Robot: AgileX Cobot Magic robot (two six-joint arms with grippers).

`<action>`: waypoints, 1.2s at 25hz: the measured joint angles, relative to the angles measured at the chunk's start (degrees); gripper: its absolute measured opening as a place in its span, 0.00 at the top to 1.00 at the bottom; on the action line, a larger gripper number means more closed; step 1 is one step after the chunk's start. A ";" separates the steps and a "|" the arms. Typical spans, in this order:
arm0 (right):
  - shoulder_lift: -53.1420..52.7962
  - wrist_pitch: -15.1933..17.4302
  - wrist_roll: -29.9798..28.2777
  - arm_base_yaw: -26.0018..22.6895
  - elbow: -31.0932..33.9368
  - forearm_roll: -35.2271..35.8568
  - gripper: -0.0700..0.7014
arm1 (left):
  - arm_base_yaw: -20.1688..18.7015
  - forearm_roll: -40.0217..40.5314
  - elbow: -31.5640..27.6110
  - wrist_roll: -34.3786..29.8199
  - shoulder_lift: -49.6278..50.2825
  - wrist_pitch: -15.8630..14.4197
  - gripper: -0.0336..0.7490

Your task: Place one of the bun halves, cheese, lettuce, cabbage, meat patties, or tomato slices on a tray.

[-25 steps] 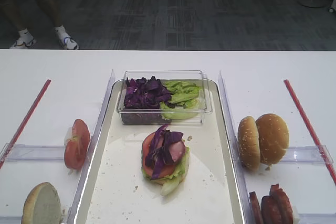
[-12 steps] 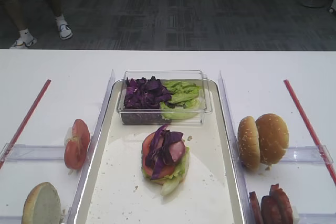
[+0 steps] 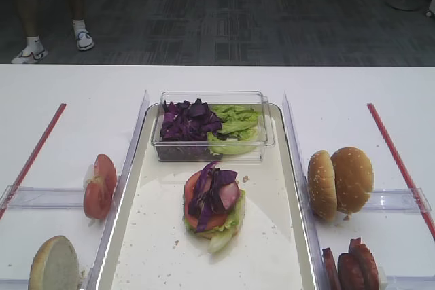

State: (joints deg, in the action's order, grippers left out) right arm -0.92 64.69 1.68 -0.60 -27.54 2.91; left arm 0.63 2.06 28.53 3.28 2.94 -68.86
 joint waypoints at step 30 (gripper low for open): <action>0.00 0.00 0.00 0.00 0.00 0.00 0.86 | 0.00 -0.30 -0.39 1.09 -3.78 0.40 0.17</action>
State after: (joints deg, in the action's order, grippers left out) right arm -0.92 64.69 1.68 -0.60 -27.54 2.91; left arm 0.63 1.76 28.15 4.37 -0.85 -68.46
